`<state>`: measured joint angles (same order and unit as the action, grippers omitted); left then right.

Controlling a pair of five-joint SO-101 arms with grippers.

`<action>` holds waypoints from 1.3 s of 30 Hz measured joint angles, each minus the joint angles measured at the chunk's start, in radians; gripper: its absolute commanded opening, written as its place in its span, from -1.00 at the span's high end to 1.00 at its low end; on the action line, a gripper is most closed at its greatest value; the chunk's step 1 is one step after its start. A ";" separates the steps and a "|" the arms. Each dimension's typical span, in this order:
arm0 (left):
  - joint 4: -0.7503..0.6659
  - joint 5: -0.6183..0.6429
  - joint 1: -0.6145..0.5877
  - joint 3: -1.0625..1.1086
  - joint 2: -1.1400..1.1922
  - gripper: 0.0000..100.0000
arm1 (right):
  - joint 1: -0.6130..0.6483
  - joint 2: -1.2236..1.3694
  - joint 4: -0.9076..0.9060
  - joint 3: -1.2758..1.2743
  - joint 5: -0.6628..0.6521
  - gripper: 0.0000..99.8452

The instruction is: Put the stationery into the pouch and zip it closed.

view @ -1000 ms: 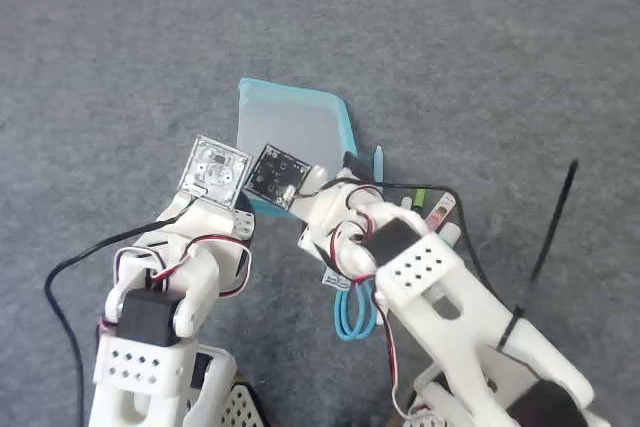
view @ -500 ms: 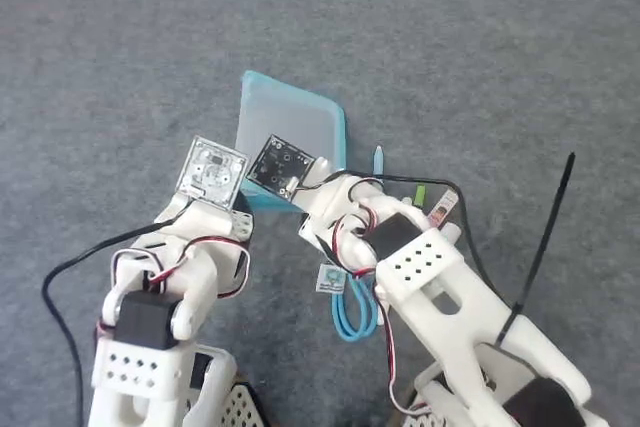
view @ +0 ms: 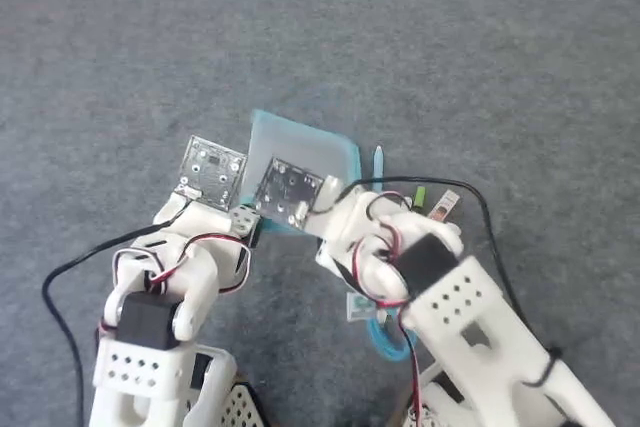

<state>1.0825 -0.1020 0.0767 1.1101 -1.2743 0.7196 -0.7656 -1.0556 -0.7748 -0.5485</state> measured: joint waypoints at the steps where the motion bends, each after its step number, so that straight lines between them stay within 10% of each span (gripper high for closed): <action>1: -0.002 0.000 0.000 0.003 0.000 0.86 | 0.003 -0.021 -0.018 0.000 -0.012 0.98; 28: -0.308 0.189 -0.196 0.206 0.012 0.98 | 0.002 -0.083 -0.267 0.002 0.098 0.36; 39: -0.308 0.222 -0.258 0.206 0.012 0.98 | -0.350 -0.083 -0.216 -0.040 0.123 0.36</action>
<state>0.7741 0.1204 -0.1811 1.3157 -1.2620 0.3698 -0.8485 -1.2720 -0.8147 -0.4258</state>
